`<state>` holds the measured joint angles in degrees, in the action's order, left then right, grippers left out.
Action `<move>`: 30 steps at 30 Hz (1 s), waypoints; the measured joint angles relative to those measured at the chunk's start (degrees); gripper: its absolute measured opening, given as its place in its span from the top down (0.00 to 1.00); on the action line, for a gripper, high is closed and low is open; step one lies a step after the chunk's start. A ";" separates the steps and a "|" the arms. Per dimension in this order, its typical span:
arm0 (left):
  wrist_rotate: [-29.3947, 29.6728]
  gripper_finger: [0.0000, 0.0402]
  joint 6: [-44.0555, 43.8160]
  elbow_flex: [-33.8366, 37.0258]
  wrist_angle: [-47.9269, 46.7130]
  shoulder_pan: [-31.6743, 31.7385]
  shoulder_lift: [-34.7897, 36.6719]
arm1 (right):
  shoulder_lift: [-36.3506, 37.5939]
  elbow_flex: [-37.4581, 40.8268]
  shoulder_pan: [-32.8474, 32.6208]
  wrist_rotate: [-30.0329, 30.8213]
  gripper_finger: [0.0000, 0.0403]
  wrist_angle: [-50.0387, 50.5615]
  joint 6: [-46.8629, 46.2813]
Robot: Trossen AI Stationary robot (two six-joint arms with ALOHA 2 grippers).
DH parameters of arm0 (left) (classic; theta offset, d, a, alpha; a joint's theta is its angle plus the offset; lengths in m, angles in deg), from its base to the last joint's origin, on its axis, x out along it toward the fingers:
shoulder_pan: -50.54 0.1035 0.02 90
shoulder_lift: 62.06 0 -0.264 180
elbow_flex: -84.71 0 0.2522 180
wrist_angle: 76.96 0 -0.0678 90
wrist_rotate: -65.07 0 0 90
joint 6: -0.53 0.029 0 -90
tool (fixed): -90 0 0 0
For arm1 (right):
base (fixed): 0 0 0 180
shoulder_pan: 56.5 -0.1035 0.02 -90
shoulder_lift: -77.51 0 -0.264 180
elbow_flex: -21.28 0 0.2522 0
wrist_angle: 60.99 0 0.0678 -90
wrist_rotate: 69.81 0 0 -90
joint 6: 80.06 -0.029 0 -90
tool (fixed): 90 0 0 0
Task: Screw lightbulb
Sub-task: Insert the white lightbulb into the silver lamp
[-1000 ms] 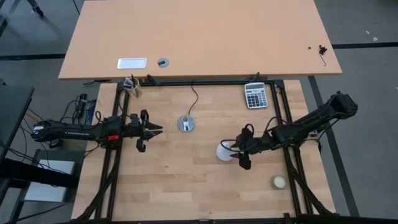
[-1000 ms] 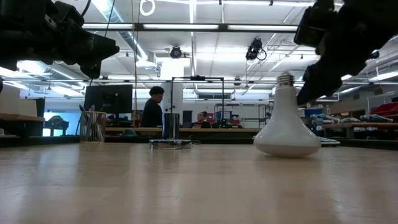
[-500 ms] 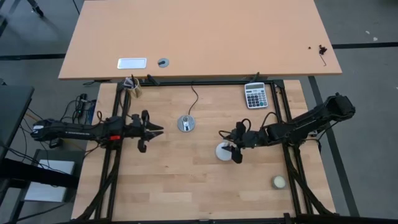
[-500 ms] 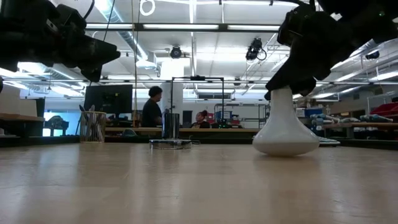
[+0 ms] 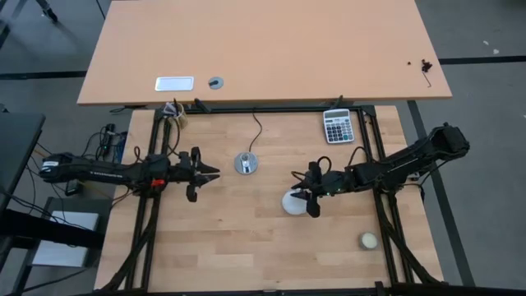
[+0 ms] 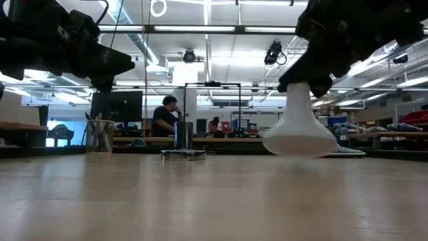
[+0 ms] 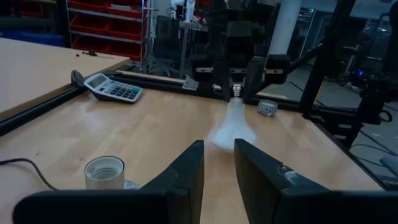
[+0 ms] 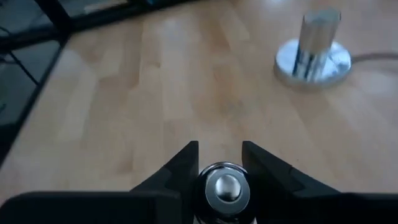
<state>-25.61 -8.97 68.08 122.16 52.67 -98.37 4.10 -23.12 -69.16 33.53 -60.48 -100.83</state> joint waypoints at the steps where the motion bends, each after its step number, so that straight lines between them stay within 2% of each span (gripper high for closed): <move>1: 0.00 0.76 0.00 0.00 0.82 0.00 -0.65 | 0.00 -0.14 0.20 0.02 0.69 -0.62 0.54; 5: 0.00 0.76 0.01 0.00 5.36 0.00 -3.02 | 0.00 -3.39 1.17 0.86 0.68 -1.76 4.74; 9: 0.00 0.76 0.21 0.00 10.20 0.00 -5.14 | 0.00 -9.02 1.98 4.17 0.69 -3.10 12.69; 17: 1.79 0.76 5.25 -2.19 18.12 0.00 -9.84 | 0.03 -21.28 2.33 5.42 0.70 -18.45 31.67; 24: 2.38 0.76 13.01 -12.41 18.34 0.00 -18.71 | -0.54 -28.89 2.37 5.22 0.70 -21.84 39.54; 30: 2.27 0.77 14.08 -24.97 18.38 0.00 -32.03 | -0.59 -30.48 2.35 4.52 0.70 -24.09 41.25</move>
<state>-23.34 5.11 43.10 140.54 52.67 -130.40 3.51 -53.61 -66.80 38.06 -84.57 -59.58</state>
